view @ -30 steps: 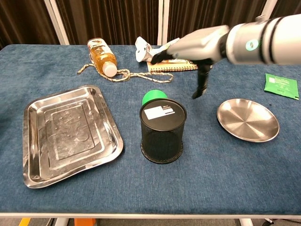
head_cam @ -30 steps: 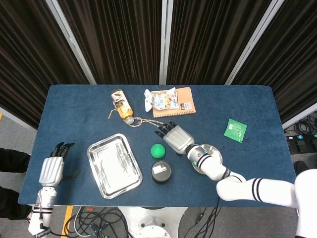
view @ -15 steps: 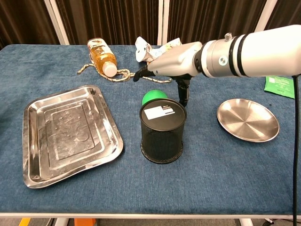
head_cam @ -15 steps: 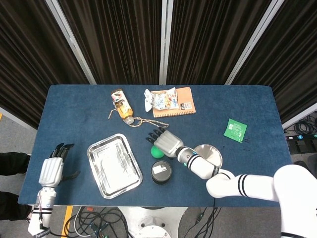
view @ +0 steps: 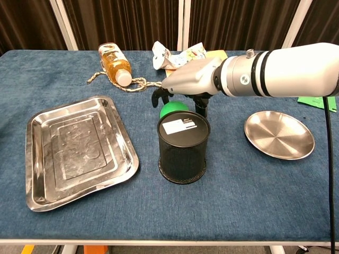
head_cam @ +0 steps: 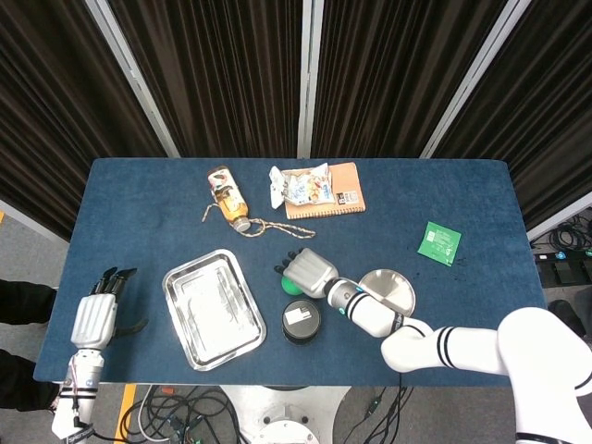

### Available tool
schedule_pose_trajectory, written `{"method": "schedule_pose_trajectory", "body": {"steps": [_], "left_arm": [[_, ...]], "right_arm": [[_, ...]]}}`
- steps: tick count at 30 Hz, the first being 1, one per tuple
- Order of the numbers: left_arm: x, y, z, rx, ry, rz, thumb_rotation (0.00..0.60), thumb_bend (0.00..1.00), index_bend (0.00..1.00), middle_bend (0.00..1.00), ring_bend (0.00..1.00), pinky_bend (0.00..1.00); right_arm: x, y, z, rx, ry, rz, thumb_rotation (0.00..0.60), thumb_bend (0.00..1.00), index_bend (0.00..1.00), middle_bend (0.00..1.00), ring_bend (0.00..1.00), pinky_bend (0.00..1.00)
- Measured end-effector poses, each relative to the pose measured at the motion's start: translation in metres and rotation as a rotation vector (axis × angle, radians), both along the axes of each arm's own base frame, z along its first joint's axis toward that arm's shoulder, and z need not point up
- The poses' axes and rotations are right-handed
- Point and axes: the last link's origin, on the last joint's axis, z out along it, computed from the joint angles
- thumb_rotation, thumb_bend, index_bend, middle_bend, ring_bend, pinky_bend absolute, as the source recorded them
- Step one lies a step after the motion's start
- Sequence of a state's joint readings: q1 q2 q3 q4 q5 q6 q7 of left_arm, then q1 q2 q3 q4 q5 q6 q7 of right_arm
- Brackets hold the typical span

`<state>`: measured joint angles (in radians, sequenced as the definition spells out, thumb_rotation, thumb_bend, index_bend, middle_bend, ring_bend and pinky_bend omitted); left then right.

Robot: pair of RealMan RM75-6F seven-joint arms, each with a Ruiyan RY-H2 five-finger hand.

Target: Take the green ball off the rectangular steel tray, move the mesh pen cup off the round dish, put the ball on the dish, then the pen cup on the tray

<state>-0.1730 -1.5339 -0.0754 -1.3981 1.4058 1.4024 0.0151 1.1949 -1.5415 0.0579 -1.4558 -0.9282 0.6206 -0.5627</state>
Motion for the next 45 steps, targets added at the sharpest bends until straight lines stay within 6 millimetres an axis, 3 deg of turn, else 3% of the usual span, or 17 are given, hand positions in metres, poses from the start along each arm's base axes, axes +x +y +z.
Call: {"method": "schedule_pose_trajectory", "body": {"steps": [11, 19, 24, 30, 33, 37, 41, 45], "left_arm": [[0.000, 0.000, 0.000, 0.000, 0.001, 0.002, 0.600, 0.08, 0.16, 0.16, 0.08, 0.23], [-0.001, 0.000, -0.001, -0.002, -0.002, 0.005, 0.600, 0.08, 0.16, 0.16, 0.08, 0.23], [0.000, 0.000, -0.001, -0.004, -0.006, 0.000, 0.600, 0.08, 0.16, 0.16, 0.08, 0.23], [0.003, 0.000, 0.000, -0.002, -0.003, -0.010, 0.600, 0.08, 0.16, 0.16, 0.08, 0.23], [0.005, 0.001, -0.001, -0.003, -0.001, -0.020, 0.600, 0.08, 0.16, 0.16, 0.08, 0.23], [0.008, 0.003, -0.002, -0.004, -0.002, -0.029, 0.600, 0.08, 0.16, 0.16, 0.08, 0.23], [0.012, 0.005, -0.004, -0.013, 0.002, -0.042, 0.600, 0.08, 0.16, 0.16, 0.08, 0.23], [0.015, 0.006, -0.005, -0.018, 0.008, -0.052, 0.600, 0.08, 0.16, 0.16, 0.08, 0.23]], "right_arm": [[-0.003, 0.000, -0.002, -0.012, -0.004, -0.001, 0.600, 0.21, 0.46, 0.40, 0.31, 0.44], [-0.005, -0.001, 0.002, -0.031, -0.013, -0.007, 0.600, 0.24, 0.55, 0.46, 0.38, 0.49], [-0.003, -0.003, 0.022, -0.079, -0.052, -0.005, 0.600, 0.24, 0.55, 0.47, 0.38, 0.49], [-0.011, 0.002, 0.066, -0.167, -0.115, -0.020, 0.600, 0.24, 0.55, 0.47, 0.38, 0.48], [-0.026, 0.011, 0.093, -0.222, -0.135, -0.047, 0.600, 0.24, 0.55, 0.47, 0.38, 0.47], [-0.065, 0.029, 0.119, -0.284, -0.124, -0.119, 0.600, 0.24, 0.55, 0.46, 0.38, 0.45], [-0.100, 0.049, 0.123, -0.285, -0.101, -0.200, 0.600, 0.24, 0.55, 0.46, 0.38, 0.44], [-0.122, 0.059, 0.120, -0.275, -0.086, -0.251, 0.600, 0.24, 0.54, 0.46, 0.38, 0.44]]}}
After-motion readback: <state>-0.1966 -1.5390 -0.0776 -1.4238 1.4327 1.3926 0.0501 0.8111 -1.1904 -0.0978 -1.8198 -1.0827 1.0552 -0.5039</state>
